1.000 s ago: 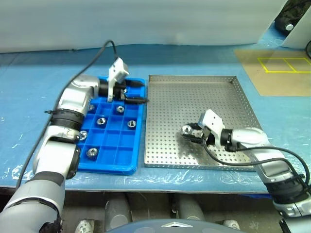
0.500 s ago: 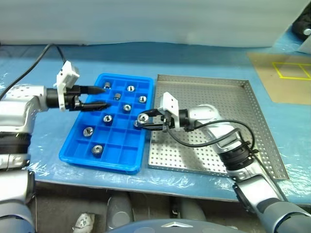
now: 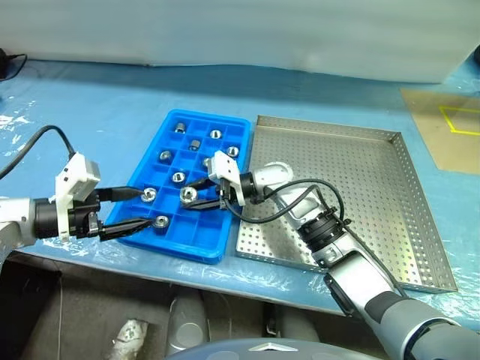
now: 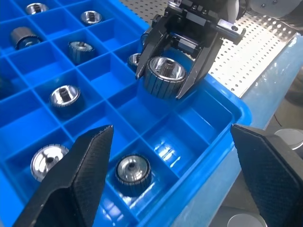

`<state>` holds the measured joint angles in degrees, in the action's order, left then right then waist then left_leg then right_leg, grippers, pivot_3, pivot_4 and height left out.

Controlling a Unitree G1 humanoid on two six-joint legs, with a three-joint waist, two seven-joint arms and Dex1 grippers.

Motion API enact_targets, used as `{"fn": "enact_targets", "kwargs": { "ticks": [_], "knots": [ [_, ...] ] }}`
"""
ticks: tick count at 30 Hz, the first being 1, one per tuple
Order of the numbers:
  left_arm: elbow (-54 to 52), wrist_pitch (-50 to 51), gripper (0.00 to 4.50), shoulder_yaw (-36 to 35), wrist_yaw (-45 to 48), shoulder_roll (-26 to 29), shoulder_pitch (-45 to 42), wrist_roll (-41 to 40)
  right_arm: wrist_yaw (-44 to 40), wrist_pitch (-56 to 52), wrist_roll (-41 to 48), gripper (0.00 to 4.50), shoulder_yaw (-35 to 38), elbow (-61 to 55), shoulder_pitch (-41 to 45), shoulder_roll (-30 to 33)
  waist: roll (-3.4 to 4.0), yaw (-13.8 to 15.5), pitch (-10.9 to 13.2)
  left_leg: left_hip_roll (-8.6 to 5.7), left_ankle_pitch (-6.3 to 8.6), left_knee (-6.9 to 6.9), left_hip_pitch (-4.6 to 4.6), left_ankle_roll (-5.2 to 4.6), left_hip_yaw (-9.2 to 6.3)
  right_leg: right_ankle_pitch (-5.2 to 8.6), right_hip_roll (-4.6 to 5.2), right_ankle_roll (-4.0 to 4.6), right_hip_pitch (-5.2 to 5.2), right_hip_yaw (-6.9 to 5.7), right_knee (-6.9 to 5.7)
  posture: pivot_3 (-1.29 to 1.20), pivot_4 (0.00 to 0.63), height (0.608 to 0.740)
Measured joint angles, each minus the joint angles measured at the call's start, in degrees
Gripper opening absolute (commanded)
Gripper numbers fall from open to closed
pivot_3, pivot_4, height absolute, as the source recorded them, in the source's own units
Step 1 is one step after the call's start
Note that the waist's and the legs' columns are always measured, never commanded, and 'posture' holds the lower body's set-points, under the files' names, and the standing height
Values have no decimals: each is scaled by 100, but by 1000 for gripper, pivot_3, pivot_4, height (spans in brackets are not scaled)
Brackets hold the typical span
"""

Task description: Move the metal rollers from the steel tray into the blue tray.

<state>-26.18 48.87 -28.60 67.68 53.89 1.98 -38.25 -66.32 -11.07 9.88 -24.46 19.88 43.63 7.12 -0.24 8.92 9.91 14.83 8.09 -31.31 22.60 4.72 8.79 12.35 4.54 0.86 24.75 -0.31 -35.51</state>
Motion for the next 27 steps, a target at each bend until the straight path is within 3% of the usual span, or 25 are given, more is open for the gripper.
{"fn": "enact_targets", "kwargs": {
  "ticks": [5, 17, 24, 27],
  "knots": [
    [-175, 60, 4174, -355, -221, 16, 328, -139, -229, 57, -77, 1662, -53, 210, 43, -113, 1, 103, 0, 0, -4, 0, 6, 7, -18, 2, -1, 3, 5, -11, -11, 417, 150, 740],
    [-315, 50, 4174, -338, -658, 19, 325, -379, -105, 993, -512, 1662, 9, 1291, 328, -310, -1, 151, -1, 1, -6, -4, 23, 10, -24, 4, -6, 6, 19, -11, -14, 391, 150, 740],
    [-153, -35, 4174, -133, -669, 130, 64, -420, -177, 1051, -535, 3934, 70, 1283, 316, -209, -2, 143, -2, 8, -8, -27, 45, 11, -30, 4, -13, 6, 32, -14, -21, 368, 150, 740],
    [-66, -94, 4174, 12, -661, 170, -7, -419, -85, 1052, -567, 3934, 75, 1278, 316, -203, -2, 140, -2, 8, -7, -32, 46, 11, -30, 3, -13, 6, 32, -13, -25, 342, 150, 740]
  ]
}}
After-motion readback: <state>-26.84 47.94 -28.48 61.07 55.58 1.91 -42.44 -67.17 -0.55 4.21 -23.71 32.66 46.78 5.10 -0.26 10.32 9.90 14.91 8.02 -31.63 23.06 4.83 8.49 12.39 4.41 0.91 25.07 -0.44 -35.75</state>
